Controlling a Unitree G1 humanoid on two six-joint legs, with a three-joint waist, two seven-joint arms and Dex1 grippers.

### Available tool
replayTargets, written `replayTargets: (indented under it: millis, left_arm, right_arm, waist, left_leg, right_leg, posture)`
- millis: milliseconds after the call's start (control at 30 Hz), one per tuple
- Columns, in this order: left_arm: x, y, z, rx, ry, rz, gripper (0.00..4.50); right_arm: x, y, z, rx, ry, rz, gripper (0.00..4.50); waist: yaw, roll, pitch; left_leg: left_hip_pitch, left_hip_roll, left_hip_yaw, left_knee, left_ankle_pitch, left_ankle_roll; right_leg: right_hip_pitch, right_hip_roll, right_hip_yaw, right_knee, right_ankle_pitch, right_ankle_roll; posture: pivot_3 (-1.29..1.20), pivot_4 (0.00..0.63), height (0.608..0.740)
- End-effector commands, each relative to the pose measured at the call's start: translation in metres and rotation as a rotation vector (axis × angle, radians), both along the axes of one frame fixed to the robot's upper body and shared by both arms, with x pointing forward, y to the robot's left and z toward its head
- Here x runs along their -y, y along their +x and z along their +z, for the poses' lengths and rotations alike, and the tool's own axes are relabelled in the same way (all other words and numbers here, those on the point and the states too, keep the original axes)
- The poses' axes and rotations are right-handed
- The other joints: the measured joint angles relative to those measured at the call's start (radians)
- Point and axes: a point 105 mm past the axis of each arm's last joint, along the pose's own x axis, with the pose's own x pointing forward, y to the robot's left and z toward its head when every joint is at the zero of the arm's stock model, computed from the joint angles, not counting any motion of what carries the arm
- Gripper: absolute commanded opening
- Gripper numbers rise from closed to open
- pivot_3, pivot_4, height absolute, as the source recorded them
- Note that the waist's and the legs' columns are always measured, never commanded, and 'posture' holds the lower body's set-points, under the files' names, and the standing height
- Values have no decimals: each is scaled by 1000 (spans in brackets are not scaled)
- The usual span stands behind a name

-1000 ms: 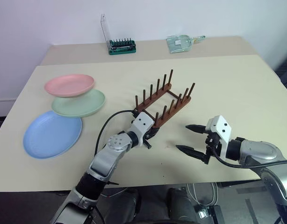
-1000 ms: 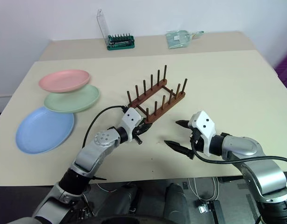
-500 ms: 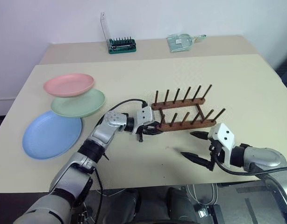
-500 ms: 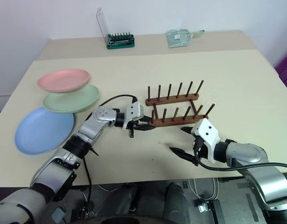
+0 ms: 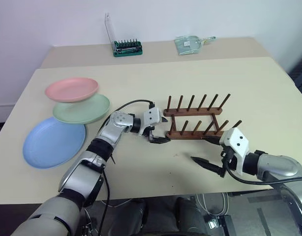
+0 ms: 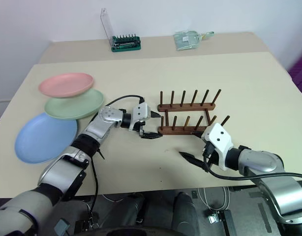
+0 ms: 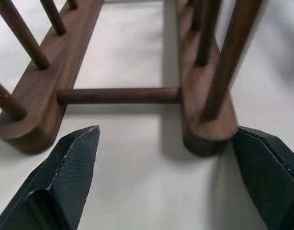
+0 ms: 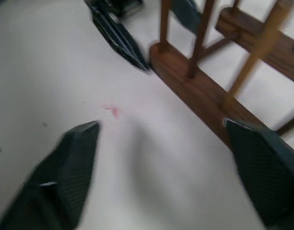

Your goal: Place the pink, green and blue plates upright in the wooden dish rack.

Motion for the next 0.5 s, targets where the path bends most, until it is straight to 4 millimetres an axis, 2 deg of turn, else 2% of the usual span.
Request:
replayTargets:
  millis: [33,167,233,333,433,500]
  left_arm:
    - [-19,-21,3,-80,-14,-2,3186]
    - [-8,-51,14,-133,-46,-55,1157]
    - [4,-61,9,-101,4,-76,200]
    - [19,-66,0,-63,60,-73,200]
    - [33,-62,3,-35,33,-25,200]
    - [40,-56,-3,-26,46,25,200]
  right_arm:
    - [23,0,2,-9,-53,-76,2196]
    - [46,4,-8,-35,-133,-159,90]
    - [53,5,-16,-49,-197,-166,0]
    - [63,11,-27,-49,-298,-194,0]
    - [60,18,-28,-37,-294,-192,0]
    - [61,26,-30,-14,-316,-206,0]
  waist:
    - [-8,0,0]
    - [0,1,0]
    - [6,1,0]
    - [4,0,0]
    - [-4,0,0]
    - [-4,0,-1]
  left_leg:
    - [0,0,0,-1,0,0]
    - [1,1,1,0,0,0]
    - [0,1,1,1,0,0]
    - [1,0,2,1,0,0]
    - [1,1,2,1,0,0]
    - [1,2,3,1,0,0]
  right_leg:
    - [0,0,0,0,0,0]
    - [0,0,0,1,0,-1]
    - [1,0,0,1,1,-1]
    - [2,0,0,0,1,-1]
    - [1,0,0,0,1,-1]
    - [1,0,0,0,1,-1]
  posture:
    - [0,150,740]
    - [0,150,740]
    - [0,150,740]
    - [0,150,740]
    - [0,150,740]
    - [0,150,740]
